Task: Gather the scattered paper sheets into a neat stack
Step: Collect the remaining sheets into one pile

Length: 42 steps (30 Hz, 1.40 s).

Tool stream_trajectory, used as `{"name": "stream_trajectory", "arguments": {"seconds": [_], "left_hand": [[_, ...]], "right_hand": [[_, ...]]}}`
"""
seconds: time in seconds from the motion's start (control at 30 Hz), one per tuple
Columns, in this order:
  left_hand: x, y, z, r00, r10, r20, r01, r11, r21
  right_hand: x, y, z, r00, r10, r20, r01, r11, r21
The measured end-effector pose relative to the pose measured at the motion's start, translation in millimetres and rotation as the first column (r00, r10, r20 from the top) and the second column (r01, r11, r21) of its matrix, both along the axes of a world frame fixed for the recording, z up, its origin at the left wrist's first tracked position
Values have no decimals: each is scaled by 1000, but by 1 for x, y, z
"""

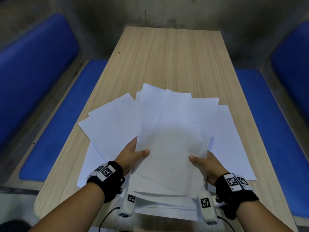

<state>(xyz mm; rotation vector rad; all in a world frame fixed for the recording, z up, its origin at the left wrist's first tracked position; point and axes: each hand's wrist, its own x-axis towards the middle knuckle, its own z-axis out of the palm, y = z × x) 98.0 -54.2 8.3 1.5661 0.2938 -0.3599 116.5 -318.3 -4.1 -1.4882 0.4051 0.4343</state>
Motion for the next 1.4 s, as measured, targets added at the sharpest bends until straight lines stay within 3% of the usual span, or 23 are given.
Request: {"name": "stream_trajectory", "arguments": {"seconds": [0.07,0.13,0.2,0.3,0.4,0.53,0.63,0.77,0.8,0.87,0.97,1.13,1.3,1.4], "left_hand": [[0,9,-2,954,299,-9,-297,949,104],[1,30,-9,815,579,8,-542,758,363],[-2,47,-16,733,674,-92,-471,601,646],[1,45,-13,741,655,-146,-327,542,774],[17,40,-18,758,644,-101,-405,586,702],[32,40,-17,752,637,-171,-402,648,647],[37,39,-18,827,531,-185,-329,724,606],[41,33,-8,867,437,-239,-296,838,459],[41,31,-7,881,384,-274,-231,857,460],[41,29,-6,920,301,-252,-136,845,517],[38,42,5,929,362,-80,-285,835,471],[28,109,43,874,471,116,-485,835,261],[31,172,41,849,519,93,-527,829,184],[27,147,48,883,467,59,-470,875,112]], "right_hand": [[7,-8,-2,992,-124,7,124,990,-72],[18,-18,-5,972,-234,16,234,964,-129],[27,-24,-6,964,-266,22,266,950,-164],[32,-18,-14,979,-201,-8,193,950,-244],[29,-13,-23,987,-158,-40,140,946,-293],[30,-17,-22,990,-131,-47,110,945,-307],[29,-17,-21,993,-114,-31,98,941,-325],[28,-18,-19,995,-103,-14,93,944,-318],[28,-18,-20,994,-106,-8,98,945,-313],[28,-19,-22,995,-101,-10,93,950,-296],[27,-23,-24,994,-102,-33,90,962,-256],[25,-36,-28,987,-143,-74,127,975,-185],[19,-47,-24,988,-150,-40,139,970,-202],[17,-43,-22,990,-138,-14,133,974,-186]]}}
